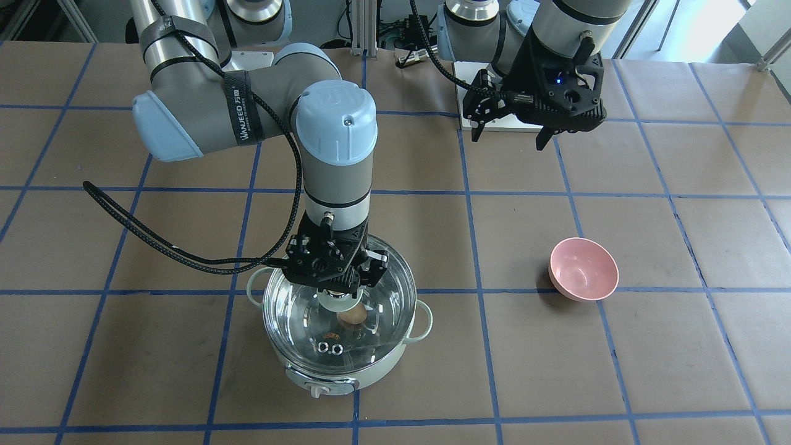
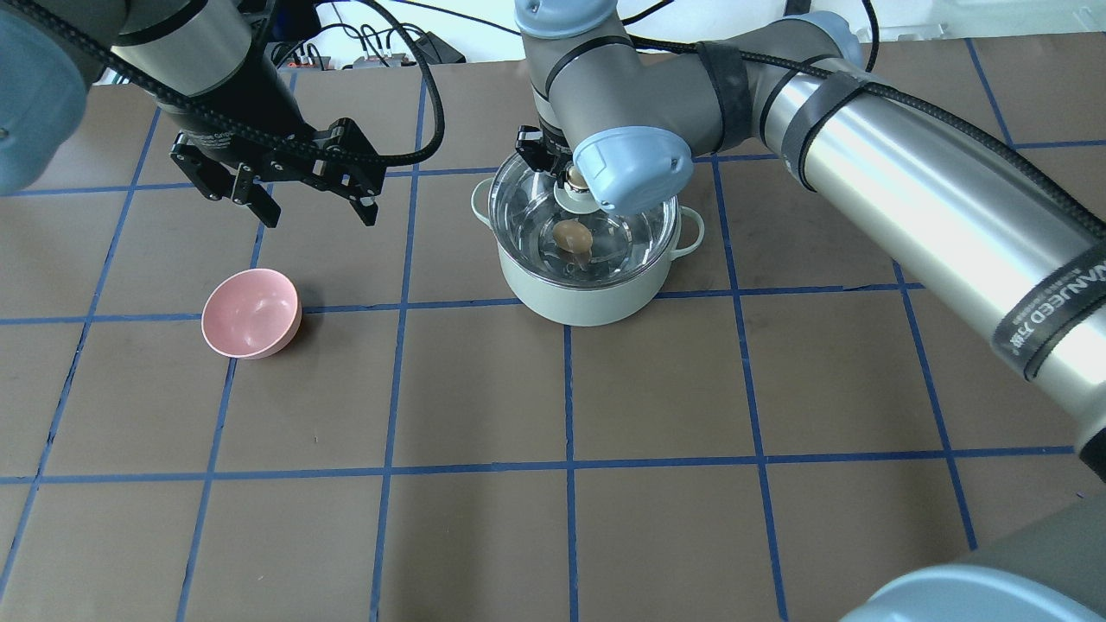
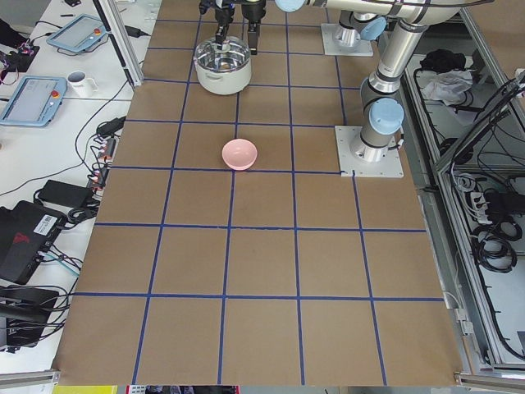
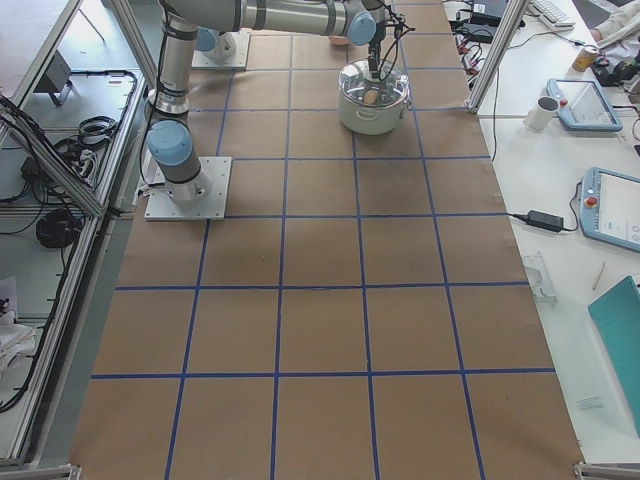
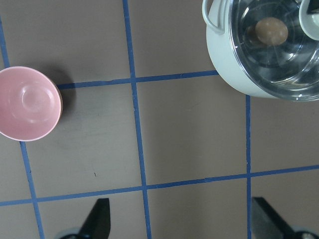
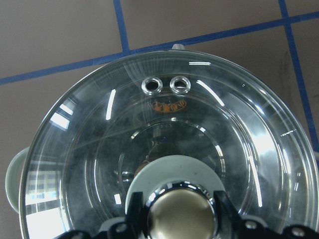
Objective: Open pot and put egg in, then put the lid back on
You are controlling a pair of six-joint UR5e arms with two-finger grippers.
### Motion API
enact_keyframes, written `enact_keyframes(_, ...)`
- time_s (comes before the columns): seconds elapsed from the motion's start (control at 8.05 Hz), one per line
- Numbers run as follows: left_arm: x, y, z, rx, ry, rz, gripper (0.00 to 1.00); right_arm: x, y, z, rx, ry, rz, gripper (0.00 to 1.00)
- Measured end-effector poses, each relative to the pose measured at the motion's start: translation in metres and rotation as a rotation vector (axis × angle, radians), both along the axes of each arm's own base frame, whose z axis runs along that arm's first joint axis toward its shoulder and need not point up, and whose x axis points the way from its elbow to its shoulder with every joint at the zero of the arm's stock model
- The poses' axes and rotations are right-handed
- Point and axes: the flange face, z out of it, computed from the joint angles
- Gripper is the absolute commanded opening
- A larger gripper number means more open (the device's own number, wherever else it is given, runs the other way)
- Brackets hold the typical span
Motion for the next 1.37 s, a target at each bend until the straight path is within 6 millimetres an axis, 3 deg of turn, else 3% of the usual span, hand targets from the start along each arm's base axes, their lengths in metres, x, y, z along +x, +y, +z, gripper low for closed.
enact_keyframes(0.5,-0.0028,0.0053,0.0017,0.006,0.001,-0.002,1.00,0.0003,0.0000,0.0002,-0.001,-0.005,-0.007,0.29)
enact_keyframes(0.99,-0.0034,0.0082,0.0021,0.013,0.001,0.000,1.00,-0.0004,0.0004,-0.0017,0.002,0.003,0.000,0.94)
enact_keyframes(1.12,-0.0033,0.0081,0.0021,0.013,0.001,0.000,1.00,-0.0004,0.0005,-0.0015,0.001,0.003,0.002,1.00)
enact_keyframes(1.37,-0.0031,0.0081,0.0026,0.012,0.000,0.001,1.00,-0.0038,-0.0007,0.0006,-0.002,0.003,0.008,1.00)
